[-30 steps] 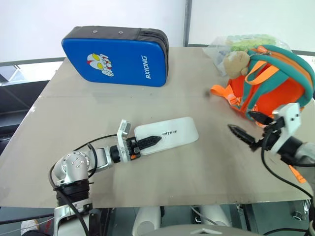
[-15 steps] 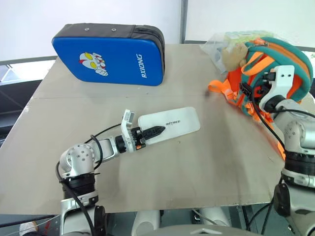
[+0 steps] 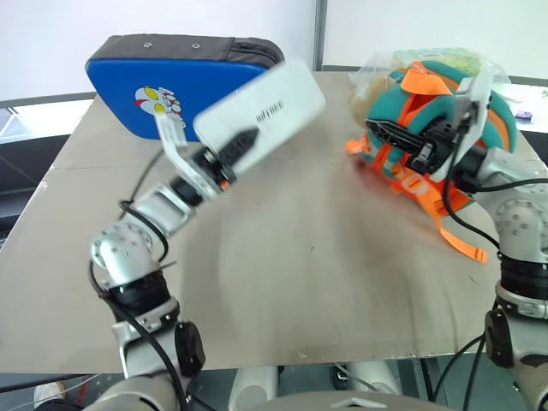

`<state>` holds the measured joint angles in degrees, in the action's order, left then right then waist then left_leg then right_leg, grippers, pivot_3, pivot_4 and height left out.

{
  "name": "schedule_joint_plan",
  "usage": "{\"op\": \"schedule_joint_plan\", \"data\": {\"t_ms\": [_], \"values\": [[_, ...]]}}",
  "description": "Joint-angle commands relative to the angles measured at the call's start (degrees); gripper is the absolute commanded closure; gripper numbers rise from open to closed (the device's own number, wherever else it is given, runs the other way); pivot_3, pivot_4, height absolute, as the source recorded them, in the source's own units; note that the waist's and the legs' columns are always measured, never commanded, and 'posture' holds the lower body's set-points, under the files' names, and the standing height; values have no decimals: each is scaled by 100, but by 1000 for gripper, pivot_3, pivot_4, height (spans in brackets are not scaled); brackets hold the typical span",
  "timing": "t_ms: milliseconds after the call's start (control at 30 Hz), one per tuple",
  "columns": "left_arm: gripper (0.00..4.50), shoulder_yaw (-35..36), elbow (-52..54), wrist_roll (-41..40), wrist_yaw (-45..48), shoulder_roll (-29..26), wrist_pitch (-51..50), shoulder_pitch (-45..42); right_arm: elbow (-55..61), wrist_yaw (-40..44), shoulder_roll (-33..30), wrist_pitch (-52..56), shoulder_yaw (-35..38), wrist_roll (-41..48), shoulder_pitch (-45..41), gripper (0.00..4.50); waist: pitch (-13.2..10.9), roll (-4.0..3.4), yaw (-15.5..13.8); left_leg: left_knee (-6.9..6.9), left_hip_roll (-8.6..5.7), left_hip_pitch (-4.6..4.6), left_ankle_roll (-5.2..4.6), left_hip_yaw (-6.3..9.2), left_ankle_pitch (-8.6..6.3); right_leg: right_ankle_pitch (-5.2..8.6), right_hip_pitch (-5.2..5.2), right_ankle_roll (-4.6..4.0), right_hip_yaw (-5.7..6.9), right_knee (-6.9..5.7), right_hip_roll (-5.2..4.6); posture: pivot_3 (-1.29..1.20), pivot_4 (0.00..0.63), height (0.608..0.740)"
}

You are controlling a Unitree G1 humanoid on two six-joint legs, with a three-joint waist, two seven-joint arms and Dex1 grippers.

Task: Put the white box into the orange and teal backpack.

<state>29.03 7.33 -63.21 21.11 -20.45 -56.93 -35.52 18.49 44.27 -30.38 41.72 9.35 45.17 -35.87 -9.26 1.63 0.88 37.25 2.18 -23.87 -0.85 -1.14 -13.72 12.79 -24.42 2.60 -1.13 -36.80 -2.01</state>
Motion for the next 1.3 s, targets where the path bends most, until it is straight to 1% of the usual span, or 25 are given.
{"op": "schedule_joint_plan", "data": {"t_ms": [33,100,167,300,400,500,567,633,733,800,867,1000,1100,1133,1200,1267,1300], "values": [[3415,-77,-155,238,652,-512,527,-309,685,126,-211,253,-162,309,257,4437,0,1,-3,-3,0,-1,0,1,0,0,0,0,2,3,0,0,150,740],[3415,-335,-314,275,1500,-1026,437,-299,837,96,-217,243,-255,325,438,4437,0,2,-6,-4,0,-1,0,-4,0,1,0,0,-1,5,-1,0,150,740],[3415,-702,-221,526,2434,-1502,661,-158,938,87,-210,285,-289,429,520,4437,-5,7,-7,-2,-2,-3,0,-6,0,1,0,1,0,6,-2,0,150,740],[3415,-1456,185,1063,3799,-2190,1159,156,957,163,-266,307,-360,506,644,4437,-8,9,-15,2,-3,-3,0,-9,0,1,0,1,-1,5,-6,0,150,740],[3415,-1828,271,1437,4293,-2341,1601,250,882,193,-292,287,-355,534,653,4437,-8,9,-34,3,-2,-3,0,-6,0,1,0,0,2,4,-6,0,150,740],[3415,-2472,85,2454,4914,-2514,2713,235,890,267,-340,327,-262,736,624,4437,-8,9,-34,4,-2,-1,0,-5,0,2,1,-1,3,3,-4,0,150,740],[3415,-2801,-213,2978,5058,-2411,3324,18,901,397,-423,363,-209,898,607,4437,-8,9,-47,8,-2,2,0,-6,0,2,6,-1,2,3,-4,0,150,740],[3415,-3092,-374,3296,5226,-2375,3614,-170,902,486,-479,370,-179,998,585,4437,-8,10,-66,10,-2,2,0,-6,0,1,8,-1,3,4,-4,0,150,740],[3415,-3763,-935,4107,5344,-2052,4299,-778,935,625,-560,406,-125,1259,482,4437,-7,12,-168,18,-4,2,-1,-5,0,1,15,0,2,6,-4,0,150,740],[3415,-4166,-1511,4642,5335,-1622,4835,-1302,956,609,-529,401,-84,1444,397,4437,-7,14,-237,25,-6,1,-1,1,0,1,22,1,4,6,-2,0,150,740],[3415,-4454,-2039,5003,5278,-1213,4959,-1756,979,547,-523,409,-51,1550,352,4437,-7,14,-302,34,-7,0,-1,4,0,1,32,1,4,8,0,0,150,740],[3415,-5125,-3265,5829,5357,-348,5897,-2498,1070,455,-530,302,-24,1539,393,4437,-7,15,-312,44,-8,-3,-3,2,-1,1,33,4,0,9,1,0,150,740],[3415,-5395,-3911,6130,5524,121,6249,-2733,1146,402,-532,227,26,1492,529,4437,-7,15,-269,45,-7,-5,-6,2,-3,2,32,4,-1,9,3,0,150,740],[3415,-5499,-4264,6318,5441,332,6445,-2870,1193,411,-572,227,89,1523,627,4437,-7,15,-246,45,-6,-5,-14,2,-7,2,32,4,0,8,5,0,150,740],[3415,-5571,-5156,6627,4922,1023,6750,-3293,1250,309,-571,238,190,1611,777,4437,-6,15,-243,44,-3,-5,-23,6,-13,6,32,9,6,6,7,0,150,740],[3415,-5569,-5813,6811,4718,1546,6966,-3536,1299,160,-532,213,190,1546,884,4437,-6,15,-339,46,-5,-6,-23,12,-13,7,38,11,17,8,6,0,150,740],[2358,-5532,-6072,6890,4684,1715,7063,-3590,1335,90,-513,191,176,1483,944,4500,-6,15,-342,57,-7,-10,-24,14,-13,8,45,12,20,10,4,0,150,740]]}}
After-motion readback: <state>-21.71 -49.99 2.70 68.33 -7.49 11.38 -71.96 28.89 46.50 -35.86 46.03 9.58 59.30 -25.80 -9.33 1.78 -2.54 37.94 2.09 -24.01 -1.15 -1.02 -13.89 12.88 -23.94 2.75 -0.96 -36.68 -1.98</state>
